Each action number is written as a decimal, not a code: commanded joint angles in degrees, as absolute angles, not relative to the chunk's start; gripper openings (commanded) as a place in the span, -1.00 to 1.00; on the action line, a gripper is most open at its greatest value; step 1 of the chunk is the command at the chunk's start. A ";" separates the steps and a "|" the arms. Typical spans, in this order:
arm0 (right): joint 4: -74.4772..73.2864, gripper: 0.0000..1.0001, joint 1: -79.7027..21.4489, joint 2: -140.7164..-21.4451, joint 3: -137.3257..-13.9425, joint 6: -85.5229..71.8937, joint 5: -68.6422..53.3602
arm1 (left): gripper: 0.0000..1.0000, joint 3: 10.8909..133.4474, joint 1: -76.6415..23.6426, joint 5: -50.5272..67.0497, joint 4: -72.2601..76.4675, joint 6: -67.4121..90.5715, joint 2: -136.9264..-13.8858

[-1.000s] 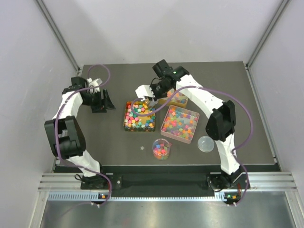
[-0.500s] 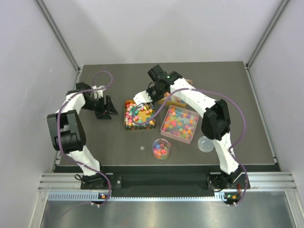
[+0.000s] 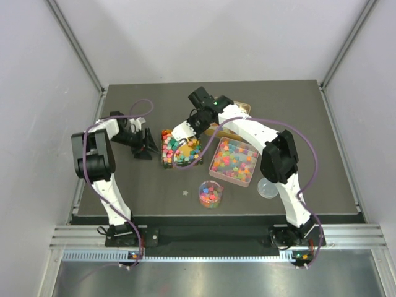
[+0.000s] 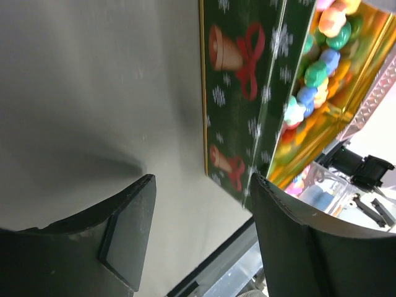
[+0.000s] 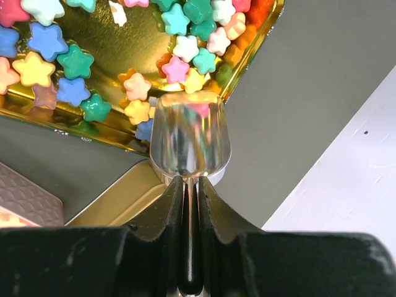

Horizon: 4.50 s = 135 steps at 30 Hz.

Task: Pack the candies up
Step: Scoop the fake candies from the storage box.

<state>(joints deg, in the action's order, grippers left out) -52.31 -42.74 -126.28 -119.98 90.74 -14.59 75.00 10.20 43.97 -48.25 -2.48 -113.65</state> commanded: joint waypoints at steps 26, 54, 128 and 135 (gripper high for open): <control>-58.27 -1.00 -44.12 -122.70 -112.51 105.19 -22.15 | 0.22 84.64 5.54 51.06 -44.74 -1.23 -120.41; -67.51 -1.00 -41.57 -130.16 -115.58 116.37 -25.32 | 0.21 85.87 4.39 50.18 -45.09 -1.05 -121.11; -72.95 -1.00 -35.60 -135.97 -119.02 121.82 -6.51 | 0.21 86.48 2.20 51.24 -45.35 -1.67 -117.42; -63.99 -1.00 -37.26 -132.28 -113.11 116.20 -3.34 | 0.21 85.61 2.20 51.94 -44.13 -0.71 -116.37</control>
